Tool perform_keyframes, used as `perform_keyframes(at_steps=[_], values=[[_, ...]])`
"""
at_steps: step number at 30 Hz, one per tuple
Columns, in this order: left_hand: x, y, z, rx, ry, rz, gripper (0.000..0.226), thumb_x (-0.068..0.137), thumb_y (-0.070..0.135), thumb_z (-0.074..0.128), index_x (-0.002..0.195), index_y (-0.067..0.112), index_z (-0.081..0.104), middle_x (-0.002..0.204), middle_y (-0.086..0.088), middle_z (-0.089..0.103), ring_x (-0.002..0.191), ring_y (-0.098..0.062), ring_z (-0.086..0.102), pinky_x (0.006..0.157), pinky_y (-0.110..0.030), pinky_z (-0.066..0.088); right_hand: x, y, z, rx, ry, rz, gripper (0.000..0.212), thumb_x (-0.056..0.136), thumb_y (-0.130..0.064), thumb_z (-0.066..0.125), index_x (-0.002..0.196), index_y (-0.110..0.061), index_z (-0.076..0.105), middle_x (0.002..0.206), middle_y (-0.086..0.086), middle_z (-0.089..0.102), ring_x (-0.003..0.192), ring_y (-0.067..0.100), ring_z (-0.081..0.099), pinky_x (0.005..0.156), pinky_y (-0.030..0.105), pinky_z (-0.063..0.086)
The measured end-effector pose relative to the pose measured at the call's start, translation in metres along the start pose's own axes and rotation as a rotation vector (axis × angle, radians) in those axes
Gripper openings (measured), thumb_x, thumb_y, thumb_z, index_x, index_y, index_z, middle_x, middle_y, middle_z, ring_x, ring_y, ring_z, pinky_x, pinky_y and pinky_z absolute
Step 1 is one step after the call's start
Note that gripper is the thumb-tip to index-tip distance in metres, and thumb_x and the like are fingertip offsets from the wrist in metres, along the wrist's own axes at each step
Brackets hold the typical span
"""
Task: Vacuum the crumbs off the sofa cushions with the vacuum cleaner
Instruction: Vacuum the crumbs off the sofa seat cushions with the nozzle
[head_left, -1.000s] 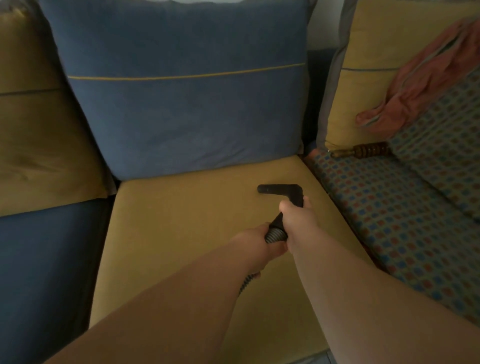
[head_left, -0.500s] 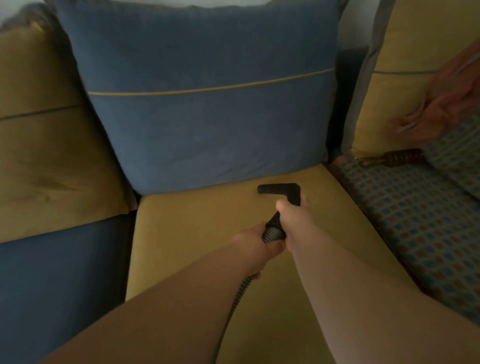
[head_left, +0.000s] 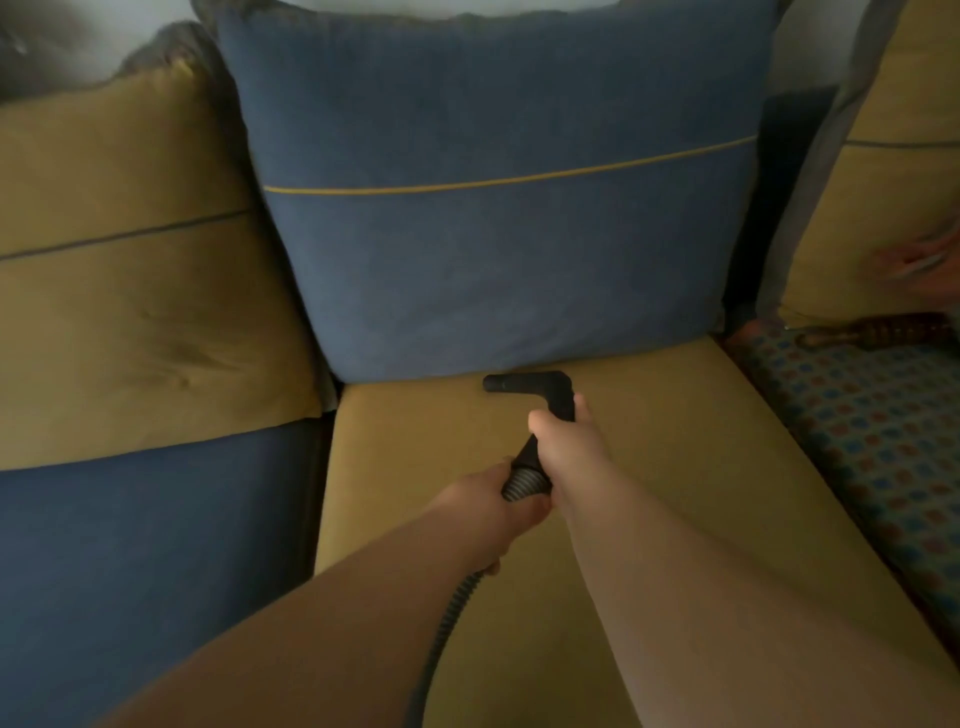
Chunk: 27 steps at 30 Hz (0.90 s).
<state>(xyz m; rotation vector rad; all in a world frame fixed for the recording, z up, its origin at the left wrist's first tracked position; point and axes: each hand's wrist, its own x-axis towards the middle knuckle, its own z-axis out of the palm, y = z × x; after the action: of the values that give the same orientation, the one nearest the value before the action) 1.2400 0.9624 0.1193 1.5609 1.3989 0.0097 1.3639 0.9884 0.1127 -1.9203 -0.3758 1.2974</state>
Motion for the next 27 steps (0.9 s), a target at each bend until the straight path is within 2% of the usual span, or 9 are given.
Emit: perform_keyframes(at_steps=[4,7,11,15,20,27], values=[[0.001,0.027,0.033,0.023,-0.066,0.031,0.034,0.087,0.052,0.059,0.115,0.038,0.046,0.073,0.000,0.058,0.041,-0.008,0.054,0.044,-0.023,0.051,-0.002,0.006,-0.046,0.071,0.080,0.036,0.076,0.084,-0.027,0.057,0.148,-0.048,0.020,0.123,0.004,0.055,0.091,0.029,0.061,0.078,0.043,0.056],[-0.003,0.055,0.067,0.018,-0.121,0.055,0.043,0.090,0.046,0.060,0.128,0.031,0.048,0.075,-0.001,0.055,0.050,-0.012,0.053,0.043,-0.022,0.049,-0.006,0.015,-0.091,0.137,0.145,0.047,0.077,0.085,-0.027,0.058,0.148,-0.047,0.020,0.124,0.004,0.053,0.093,0.030,0.061,0.082,0.047,0.056],[-0.017,0.087,0.109,0.073,-0.194,0.085,0.051,0.091,0.046,0.058,0.138,0.031,0.042,0.078,-0.001,0.053,0.058,-0.014,0.053,0.042,-0.022,0.047,-0.018,0.032,-0.145,0.205,0.207,0.079,0.077,0.088,-0.028,0.059,0.148,-0.049,0.016,0.131,0.008,0.050,0.097,0.034,0.060,0.083,0.052,0.055],[-0.041,0.098,0.143,0.095,-0.232,0.100,0.052,0.092,0.046,0.058,0.139,0.030,0.042,0.079,-0.001,0.052,0.057,-0.015,0.052,0.044,-0.023,0.048,-0.035,0.055,-0.181,0.208,0.249,0.097,0.075,0.089,-0.031,0.059,0.148,-0.050,0.016,0.133,0.007,0.050,0.096,0.032,0.060,0.084,0.052,0.055],[-0.078,0.079,0.153,0.095,-0.184,0.088,0.046,0.092,0.046,0.057,0.133,0.028,0.045,0.076,-0.001,0.053,0.055,-0.014,0.053,0.044,-0.022,0.048,-0.061,0.079,-0.179,0.239,0.157,0.102,0.075,0.090,-0.027,0.058,0.148,-0.050,0.017,0.133,0.007,0.049,0.097,0.034,0.059,0.083,0.053,0.055],[-0.141,0.012,0.125,0.048,-0.084,-0.035,0.029,0.091,0.046,0.058,0.115,0.034,0.048,0.074,-0.002,0.056,0.048,-0.013,0.054,0.044,-0.023,0.049,-0.115,0.107,-0.116,0.141,0.017,0.113,0.075,0.088,-0.026,0.057,0.148,-0.049,0.019,0.128,0.004,0.053,0.095,0.031,0.061,0.083,0.050,0.055]])
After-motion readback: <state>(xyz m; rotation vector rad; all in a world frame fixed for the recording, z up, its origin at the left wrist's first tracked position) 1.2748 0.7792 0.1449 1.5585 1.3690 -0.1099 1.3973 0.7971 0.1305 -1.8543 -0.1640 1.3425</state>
